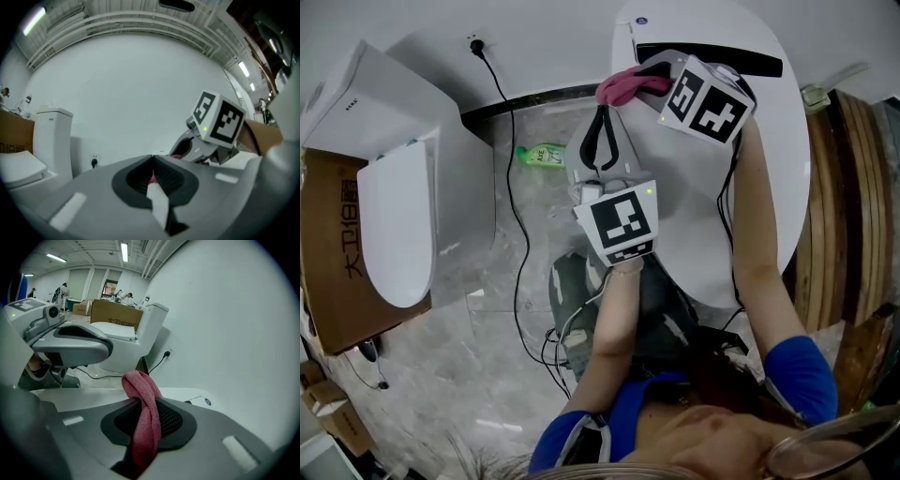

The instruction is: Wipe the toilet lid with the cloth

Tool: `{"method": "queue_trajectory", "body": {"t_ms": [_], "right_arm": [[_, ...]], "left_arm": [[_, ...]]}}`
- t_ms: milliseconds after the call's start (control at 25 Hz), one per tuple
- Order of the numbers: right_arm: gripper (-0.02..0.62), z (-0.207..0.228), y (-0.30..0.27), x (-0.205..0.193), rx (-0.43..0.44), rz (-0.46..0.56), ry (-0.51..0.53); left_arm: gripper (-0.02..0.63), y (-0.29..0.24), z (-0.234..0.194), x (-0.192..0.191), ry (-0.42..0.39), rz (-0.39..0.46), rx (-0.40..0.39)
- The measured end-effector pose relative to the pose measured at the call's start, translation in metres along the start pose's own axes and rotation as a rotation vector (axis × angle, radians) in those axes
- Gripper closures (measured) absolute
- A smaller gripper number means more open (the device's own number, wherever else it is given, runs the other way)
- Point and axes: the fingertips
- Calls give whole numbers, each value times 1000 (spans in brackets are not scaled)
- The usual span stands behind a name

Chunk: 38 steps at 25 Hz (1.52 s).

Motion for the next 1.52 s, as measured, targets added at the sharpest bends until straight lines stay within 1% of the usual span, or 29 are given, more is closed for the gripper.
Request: {"method": "queue_trajectory", "body": {"t_ms": [120, 200, 480, 720, 840, 1120, 1520], "right_arm": [[517, 0, 0, 0, 1, 12, -12], [518, 0, 0, 0, -4, 21, -22], [518, -1, 0, -3, -13, -3, 20], [518, -2, 3, -8, -9, -6, 36], [518, -1, 7, -12, -9, -11, 50], [518, 3, 16, -26, -11, -24, 51], [518, 11, 28, -47, -17, -33, 14]], "left_arm": [[603, 0, 15, 4, -84, 2, -27], [603, 1, 18, 5, -110, 5, -28], [603, -2, 20, -3, -109, -34, -49], [603, 0, 23, -3, -164, -43, -43], [603, 0, 25, -2, -178, -45, -47], [603, 0, 31, -1, -207, -43, -52], [603, 0, 31, -3, -211, -49, -59]]}}
Point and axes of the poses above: the fingertips, and each gripper's own axes: y backward along the fingers, z to its right, x out of its top, and after that the axes turned 2 degrees about -y, right-handed
